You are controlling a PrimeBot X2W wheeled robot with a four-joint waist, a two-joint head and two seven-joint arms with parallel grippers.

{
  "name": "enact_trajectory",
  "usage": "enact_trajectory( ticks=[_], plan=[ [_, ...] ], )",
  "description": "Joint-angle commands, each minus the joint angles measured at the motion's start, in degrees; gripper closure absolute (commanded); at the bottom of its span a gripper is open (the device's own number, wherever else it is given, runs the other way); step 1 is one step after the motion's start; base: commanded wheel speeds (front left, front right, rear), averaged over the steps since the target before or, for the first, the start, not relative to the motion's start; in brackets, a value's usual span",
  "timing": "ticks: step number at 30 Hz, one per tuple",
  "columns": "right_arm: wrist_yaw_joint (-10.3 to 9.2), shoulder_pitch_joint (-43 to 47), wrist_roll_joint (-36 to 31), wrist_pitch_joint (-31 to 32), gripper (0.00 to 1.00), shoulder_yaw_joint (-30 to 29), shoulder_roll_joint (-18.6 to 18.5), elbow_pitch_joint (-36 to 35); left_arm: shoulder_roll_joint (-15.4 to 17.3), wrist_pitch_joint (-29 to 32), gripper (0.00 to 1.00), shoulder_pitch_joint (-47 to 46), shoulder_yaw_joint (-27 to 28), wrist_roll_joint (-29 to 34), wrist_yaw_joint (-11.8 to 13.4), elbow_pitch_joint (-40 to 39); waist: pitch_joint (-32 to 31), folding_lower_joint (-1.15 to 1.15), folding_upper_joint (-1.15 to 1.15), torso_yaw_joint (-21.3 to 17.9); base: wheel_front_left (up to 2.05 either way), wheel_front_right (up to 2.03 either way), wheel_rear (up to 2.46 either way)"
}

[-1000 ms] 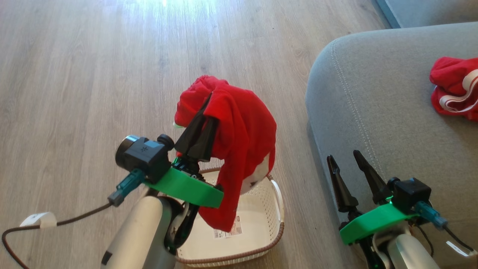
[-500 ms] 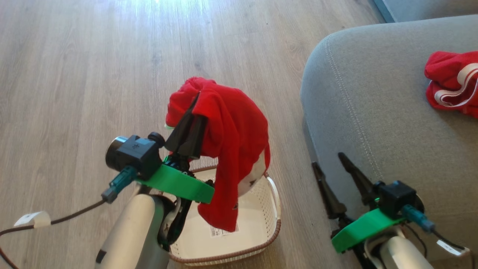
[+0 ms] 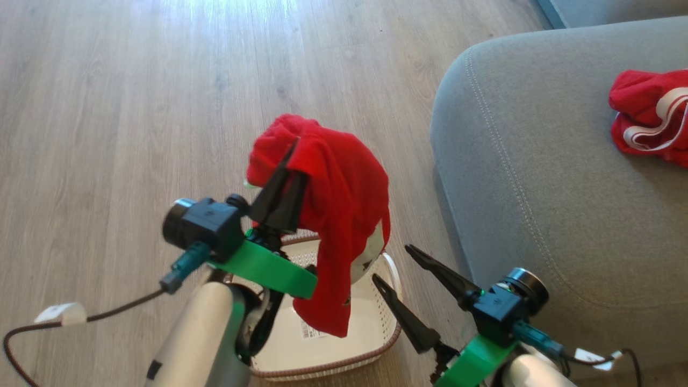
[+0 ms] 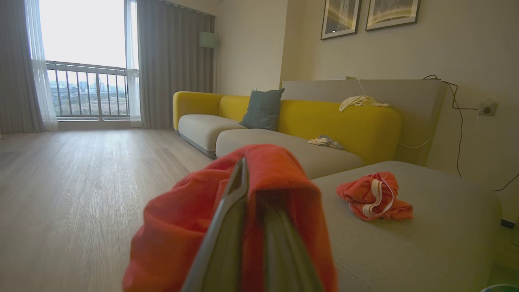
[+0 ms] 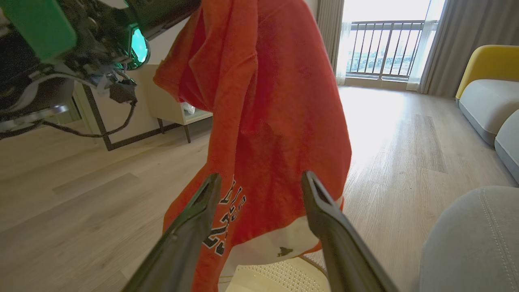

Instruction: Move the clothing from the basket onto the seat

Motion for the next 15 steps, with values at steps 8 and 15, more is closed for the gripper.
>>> enact_trajectory(
  ticks=[8,15],
  plan=[
    [-0.01,-6.36,-0.58,-0.54,0.00,2.90,3.89,3.00,0.53,-0.55,1.00,-4.02,-3.74,-0.73,2.04,-1.43,-0.18,0.00,0.00,1.71,0.00,0.00,0.00],
    [-0.01,-8.45,-3.61,-0.54,0.00,1.43,6.24,7.29,0.53,-0.55,1.00,-4.81,-7.41,-1.93,4.43,-0.40,-0.58,0.00,0.00,2.90,0.00,0.00,0.00]
  ],
)
